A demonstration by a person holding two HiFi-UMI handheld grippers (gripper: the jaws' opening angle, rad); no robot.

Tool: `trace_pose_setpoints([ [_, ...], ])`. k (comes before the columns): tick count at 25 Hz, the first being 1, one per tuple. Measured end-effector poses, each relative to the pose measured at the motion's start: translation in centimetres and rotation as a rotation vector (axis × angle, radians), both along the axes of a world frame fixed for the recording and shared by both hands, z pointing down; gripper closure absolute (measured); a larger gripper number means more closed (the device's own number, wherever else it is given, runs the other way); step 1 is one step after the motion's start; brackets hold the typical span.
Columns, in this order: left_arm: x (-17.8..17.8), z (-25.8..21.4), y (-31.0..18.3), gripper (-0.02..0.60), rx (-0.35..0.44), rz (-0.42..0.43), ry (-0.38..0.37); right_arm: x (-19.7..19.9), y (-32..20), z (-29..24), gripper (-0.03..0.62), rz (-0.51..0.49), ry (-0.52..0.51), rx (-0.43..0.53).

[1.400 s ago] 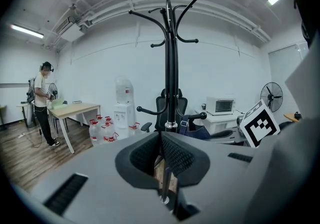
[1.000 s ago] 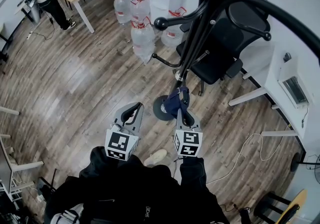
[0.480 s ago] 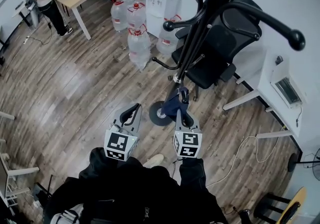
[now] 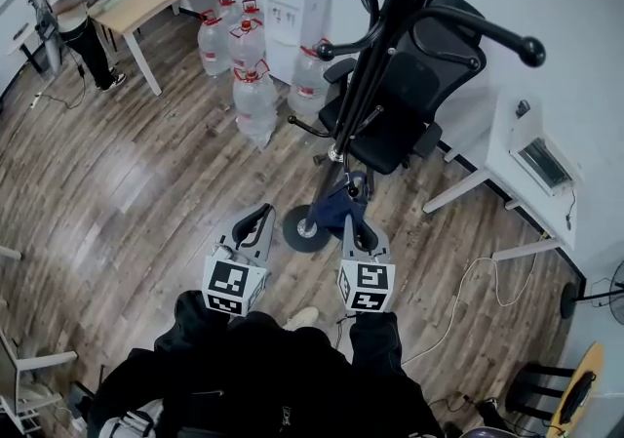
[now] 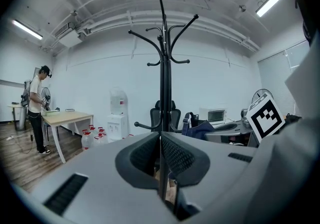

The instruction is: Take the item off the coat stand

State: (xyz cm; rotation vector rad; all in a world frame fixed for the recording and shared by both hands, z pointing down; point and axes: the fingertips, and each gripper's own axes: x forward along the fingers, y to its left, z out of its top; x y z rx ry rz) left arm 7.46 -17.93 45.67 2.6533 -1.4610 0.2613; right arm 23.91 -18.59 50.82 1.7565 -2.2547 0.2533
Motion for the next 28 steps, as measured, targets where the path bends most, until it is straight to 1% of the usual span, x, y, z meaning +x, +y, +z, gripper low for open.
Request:
trace_pose_setpoints([
  [10,-0.7,-1.7,-0.2,0.549,0.027,0.125,0.019,-1.0,2.4,-3.5,0.557,0.120,-0.007,0.062],
  [20,-0.1,-2.4,-1.2,0.549,0.034,0.283,0.030,-1.5,4.9,-4.9,0.557,0.275,0.026,0.087],
  [28,0.5,-1.8,-1.3,0.549,0.033,0.414,0.015,-1.8,7.0,-5.3,0.557,0.407,0.028,0.109],
])
